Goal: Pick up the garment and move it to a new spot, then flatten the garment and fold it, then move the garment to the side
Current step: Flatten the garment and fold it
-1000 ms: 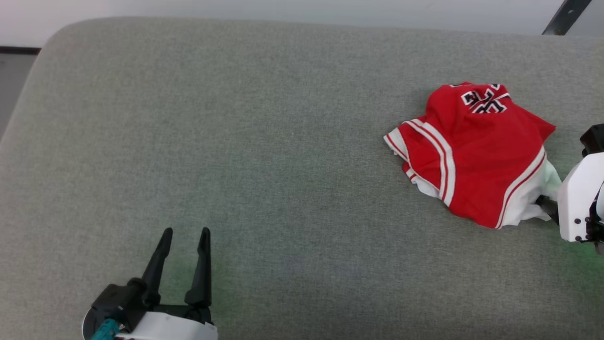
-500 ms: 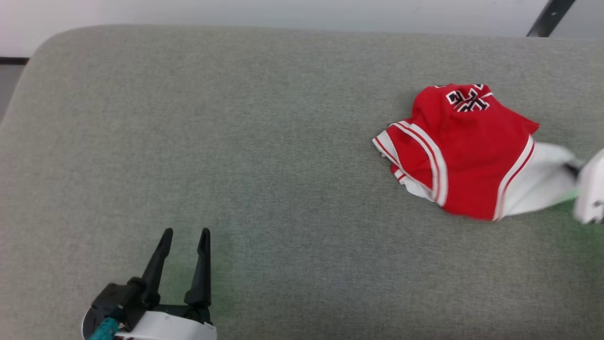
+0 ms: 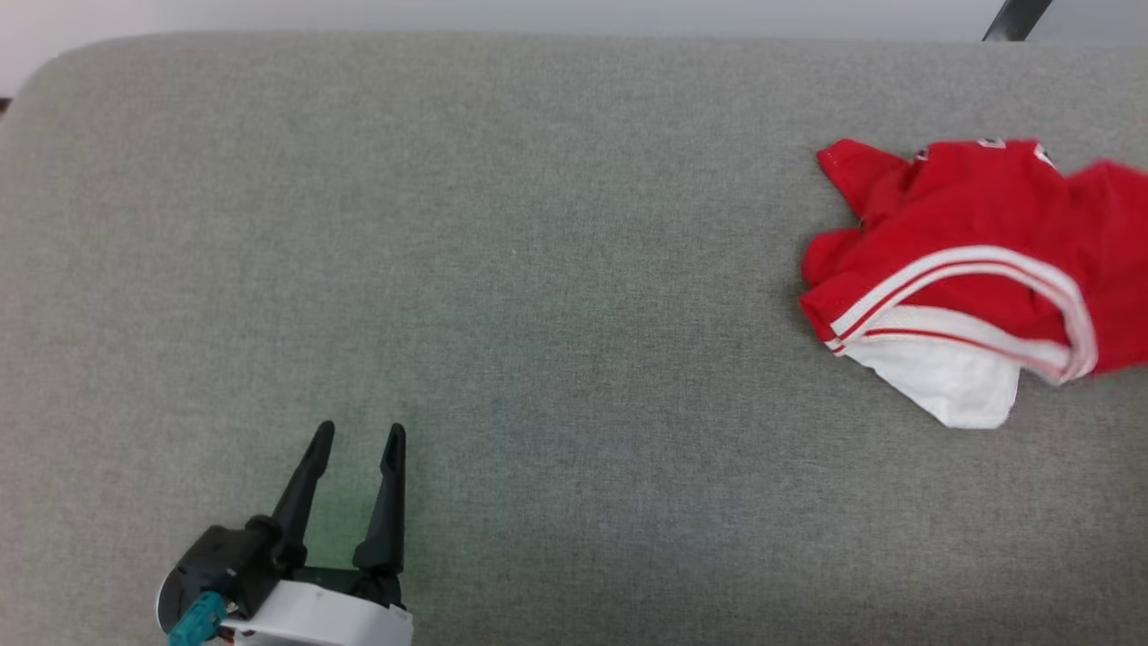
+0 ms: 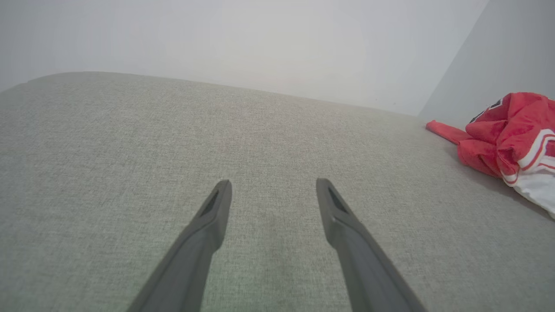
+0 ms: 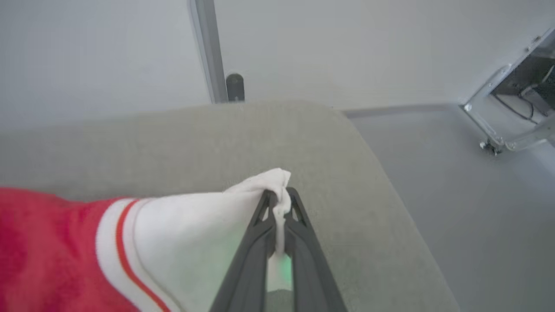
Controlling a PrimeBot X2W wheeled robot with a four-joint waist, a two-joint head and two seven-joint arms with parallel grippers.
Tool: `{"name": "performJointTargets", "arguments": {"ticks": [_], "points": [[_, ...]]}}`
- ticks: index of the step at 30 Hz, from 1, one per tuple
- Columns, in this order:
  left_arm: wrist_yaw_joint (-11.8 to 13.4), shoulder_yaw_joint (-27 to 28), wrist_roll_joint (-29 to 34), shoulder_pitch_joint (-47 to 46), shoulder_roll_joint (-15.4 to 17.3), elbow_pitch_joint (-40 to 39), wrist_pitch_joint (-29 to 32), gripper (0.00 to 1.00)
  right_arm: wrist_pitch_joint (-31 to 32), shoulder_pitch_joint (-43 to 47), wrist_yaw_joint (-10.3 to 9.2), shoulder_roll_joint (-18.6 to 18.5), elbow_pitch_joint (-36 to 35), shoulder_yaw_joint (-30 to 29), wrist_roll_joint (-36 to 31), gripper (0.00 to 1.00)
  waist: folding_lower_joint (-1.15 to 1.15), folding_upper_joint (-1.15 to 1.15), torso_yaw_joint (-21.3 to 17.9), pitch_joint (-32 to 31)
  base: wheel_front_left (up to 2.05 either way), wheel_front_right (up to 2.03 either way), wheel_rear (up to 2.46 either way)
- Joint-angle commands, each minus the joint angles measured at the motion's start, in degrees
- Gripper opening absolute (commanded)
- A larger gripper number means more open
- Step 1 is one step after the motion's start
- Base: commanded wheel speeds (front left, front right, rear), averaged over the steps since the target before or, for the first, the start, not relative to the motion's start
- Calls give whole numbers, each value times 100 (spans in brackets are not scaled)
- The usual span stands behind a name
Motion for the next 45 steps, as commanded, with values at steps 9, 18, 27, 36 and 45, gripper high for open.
{"name": "performJointTargets", "arguments": {"ticks": [9, 18, 27, 36, 45], "points": [[0, -33, -73, -150, 96, 56, 0, 100, -110, 553, -7, 191, 587, -911, -849, 0, 0, 0, 41, 194, 0, 0, 0], [0, -128, -113, -277, 176, 196, 0, 100, -313, 384, -7, 484, 839, -1267, -1343, 0, 0, 0, -26, 202, 0, 0, 0], [0, -697, -589, -595, 619, 435, 16, 100, -1122, 578, -6, 776, 508, -988, -1313, 100, 0, 0, -97, -320, 0, 0, 0], [0, -1625, -1471, -1541, 1664, 159, 1046, 100, -1957, 1358, -6, 1256, -831, 296, -644, 100, 0, 0, -335, -845, 0, 0, 0], [0, -2874, -3118, -3238, 1927, 378, 2942, 100, -2049, 2701, -6, 1858, -2645, 1957, -187, 100, 0, 0, -832, -1009, 0, 0, 0]]}}
